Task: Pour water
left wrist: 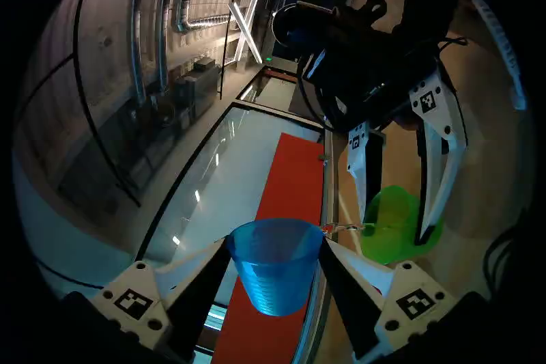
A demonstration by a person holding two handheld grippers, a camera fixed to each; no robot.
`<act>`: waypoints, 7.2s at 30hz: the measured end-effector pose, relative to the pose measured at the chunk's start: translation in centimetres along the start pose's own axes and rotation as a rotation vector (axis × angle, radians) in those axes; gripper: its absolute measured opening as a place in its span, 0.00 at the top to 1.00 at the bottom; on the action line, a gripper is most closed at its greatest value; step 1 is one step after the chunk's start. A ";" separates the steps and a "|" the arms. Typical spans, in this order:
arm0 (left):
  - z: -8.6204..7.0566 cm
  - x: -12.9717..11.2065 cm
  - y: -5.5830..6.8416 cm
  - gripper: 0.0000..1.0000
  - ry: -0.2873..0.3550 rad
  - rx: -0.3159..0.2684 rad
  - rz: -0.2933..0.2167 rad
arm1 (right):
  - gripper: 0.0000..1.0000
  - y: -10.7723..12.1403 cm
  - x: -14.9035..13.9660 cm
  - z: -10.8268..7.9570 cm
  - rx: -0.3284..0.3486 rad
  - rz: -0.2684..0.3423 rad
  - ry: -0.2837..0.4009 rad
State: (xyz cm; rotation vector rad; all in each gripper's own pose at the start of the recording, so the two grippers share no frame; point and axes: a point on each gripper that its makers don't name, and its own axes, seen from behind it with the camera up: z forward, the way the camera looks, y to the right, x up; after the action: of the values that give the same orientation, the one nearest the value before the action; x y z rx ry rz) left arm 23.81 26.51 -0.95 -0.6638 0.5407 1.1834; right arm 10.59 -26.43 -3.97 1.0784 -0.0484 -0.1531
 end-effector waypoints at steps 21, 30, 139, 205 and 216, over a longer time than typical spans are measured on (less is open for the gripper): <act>0.3 0.1 -0.1 0.12 0.002 0.004 0.067 | 0.08 0.1 0.1 0.0 -0.001 -0.007 0.004; 0.3 0.3 0.0 0.12 0.004 0.004 0.092 | 0.08 0.0 0.4 0.1 0.001 -0.012 0.004; 1.1 -2.3 -0.1 0.12 -0.052 0.029 -0.145 | 0.08 1.0 1.7 -1.2 -0.046 -0.018 0.037; -3.0 -8.8 11.8 0.11 -0.298 -0.235 -1.173 | 0.08 1.9 0.5 -2.1 -0.056 -0.008 -0.067; -3.0 -9.0 15.5 0.11 -0.357 -0.321 -1.171 | 0.08 2.7 -2.5 -2.5 -0.044 0.011 -0.153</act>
State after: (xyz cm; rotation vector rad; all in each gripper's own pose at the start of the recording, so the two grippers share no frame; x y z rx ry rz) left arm 6.25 21.99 0.36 -0.8328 -0.3567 0.2405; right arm 8.69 -22.63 -2.73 1.0213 -0.1881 -0.2259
